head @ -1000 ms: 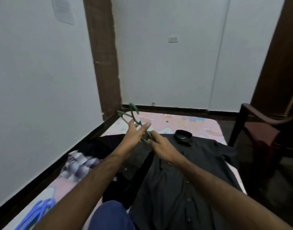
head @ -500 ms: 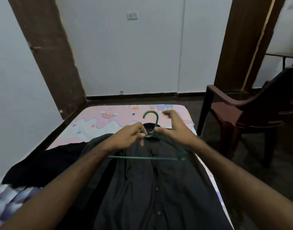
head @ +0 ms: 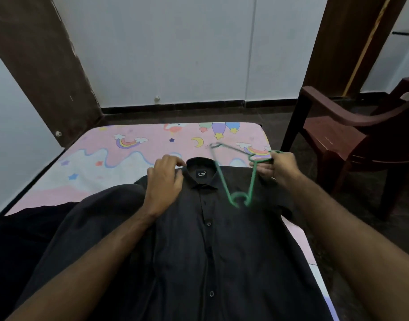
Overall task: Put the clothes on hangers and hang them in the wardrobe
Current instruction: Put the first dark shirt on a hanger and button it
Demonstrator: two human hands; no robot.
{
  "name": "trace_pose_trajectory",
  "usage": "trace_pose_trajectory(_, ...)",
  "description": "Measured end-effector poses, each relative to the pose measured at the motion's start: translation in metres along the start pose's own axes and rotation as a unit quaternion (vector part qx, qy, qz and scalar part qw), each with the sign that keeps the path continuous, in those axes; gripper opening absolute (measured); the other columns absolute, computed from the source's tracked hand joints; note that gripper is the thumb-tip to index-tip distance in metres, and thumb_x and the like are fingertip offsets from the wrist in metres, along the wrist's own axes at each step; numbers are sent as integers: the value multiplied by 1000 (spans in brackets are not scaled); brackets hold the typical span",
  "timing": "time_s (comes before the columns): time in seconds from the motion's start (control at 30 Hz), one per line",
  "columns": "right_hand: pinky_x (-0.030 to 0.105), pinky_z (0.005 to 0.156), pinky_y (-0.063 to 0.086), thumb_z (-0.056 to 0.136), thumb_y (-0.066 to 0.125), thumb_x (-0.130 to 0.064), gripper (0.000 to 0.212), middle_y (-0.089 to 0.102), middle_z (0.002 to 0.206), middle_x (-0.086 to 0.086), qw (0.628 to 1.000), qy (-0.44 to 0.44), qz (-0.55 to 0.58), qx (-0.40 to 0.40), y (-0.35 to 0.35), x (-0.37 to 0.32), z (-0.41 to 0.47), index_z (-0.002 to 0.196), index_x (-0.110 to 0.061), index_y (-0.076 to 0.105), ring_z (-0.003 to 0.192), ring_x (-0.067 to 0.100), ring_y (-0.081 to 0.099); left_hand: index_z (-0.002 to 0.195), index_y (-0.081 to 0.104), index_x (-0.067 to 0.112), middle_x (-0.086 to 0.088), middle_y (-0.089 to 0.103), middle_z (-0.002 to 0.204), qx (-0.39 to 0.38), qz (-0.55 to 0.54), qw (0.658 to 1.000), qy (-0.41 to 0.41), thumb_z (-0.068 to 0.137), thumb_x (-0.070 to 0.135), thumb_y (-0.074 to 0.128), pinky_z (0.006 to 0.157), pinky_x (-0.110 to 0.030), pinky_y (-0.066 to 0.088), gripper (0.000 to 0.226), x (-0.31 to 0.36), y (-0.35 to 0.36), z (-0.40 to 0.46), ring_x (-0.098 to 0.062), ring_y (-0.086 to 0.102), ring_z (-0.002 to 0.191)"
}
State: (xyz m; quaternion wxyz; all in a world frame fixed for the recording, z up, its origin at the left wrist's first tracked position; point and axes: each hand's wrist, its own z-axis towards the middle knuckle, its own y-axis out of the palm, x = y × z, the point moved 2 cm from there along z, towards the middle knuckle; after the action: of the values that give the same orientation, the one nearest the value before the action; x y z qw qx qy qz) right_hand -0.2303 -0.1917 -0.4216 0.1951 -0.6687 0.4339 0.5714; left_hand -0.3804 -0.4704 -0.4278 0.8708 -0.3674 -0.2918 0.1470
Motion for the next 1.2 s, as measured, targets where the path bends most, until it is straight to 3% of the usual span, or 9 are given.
trace_pose_trajectory(0.1, 40, 53, 61, 105, 25, 4, 19, 58, 102, 34, 988, 17, 122, 98, -25, 5, 33, 110, 8, 43, 73, 41, 72, 120, 59, 26, 9, 54, 125, -137, 43, 989, -23, 93, 23, 59, 94, -45, 39, 27, -20, 46, -3, -21, 49, 117)
trace_pose_trajectory(0.23, 49, 60, 63, 100, 21, 12, 42, 45, 130, 27, 964, -44, 218, 149, -28, 11, 72, 134, -11, 32, 71, 40, 73, 139, 51, 31, 9, 42, 142, -252, 166, 953, 0, 90, 60, 59, 98, -43, 34, 58, -12, 100, 9, -21, 40, 124)
trace_pose_trajectory(0.4, 49, 74, 64, 107, 26, 4, 41, 53, 131, 37, 968, -113, 202, 95, 18, 4, 94, 137, -22, 32, 80, 40, 75, 106, 72, 33, 11, 67, 109, -154, 210, 965, 20, 93, 48, 57, 85, -39, 35, 25, -1, 130, 21, -18, 56, 104)
trace_pose_trajectory(0.67, 44, 70, 63, 106, 31, 3, 41, 69, 96, 28, 981, -147, -3, -128, 111, -6, 104, 136, -24, 39, 78, 39, 76, 96, 71, 27, 12, 75, 84, -55, -141, 984, -93, 92, 36, 66, 70, -30, 57, 11, 10, 120, 26, -3, 70, 77)
trace_pose_trajectory(0.77, 41, 64, 62, 104, 34, 2, 46, 70, 90, 21, 924, -183, -233, -240, 143, -6, 97, 139, -26, 46, 68, 28, 71, 92, 71, 19, 9, 73, 74, -28, -242, 957, -156, 93, 26, 68, 65, -24, 49, 8, 14, 114, 39, -1, 64, 63)
trace_pose_trajectory(0.9, 43, 75, 59, 104, 34, -3, 44, 72, 84, 13, 765, -257, -502, -312, 166, -3, 92, 134, -30, 52, 71, 18, 63, 90, 69, 15, 8, 67, 61, -25, -298, 937, -183, 94, 21, 67, 53, -26, 42, 8, 18, 106, 41, -1, 56, 47)
trace_pose_trajectory(1.0, 45, 86, 57, 101, 33, -2, 48, 74, 85, 12, 757, -268, -526, -280, 152, -3, 97, 128, -35, 54, 72, -2, 62, 101, 65, 18, 3, 73, 76, -104, -276, 948, -122, 98, 26, 61, 52, -28, 45, 9, 9, 105, 25, -6, 64, 52)
trace_pose_trajectory(1.13, 44, 72, 57, 100, 35, -2, 46, 68, 74, 6, 838, -287, -407, -223, 118, -19, 102, 125, -34, 57, 72, 17, 61, 130, 50, 34, 15, 59, 129, -197, 10, 978, 66, 100, 43, 46, 81, -39, 54, 31, -27, 104, -11, -14, 65, 107)
trace_pose_trajectory(1.2, 38, 64, 59, 102, 36, -3, 46, 65, 73, 6, 853, -287, -377, -218, 108, -25, 101, 125, -36, 57, 71, 16, 61, 147, 34, 40, 19, 39, 149, -222, 71, 967, 102, 102, 45, 42, 81, -40, 55, 46, -42, 105, -13, -16, 62, 110)
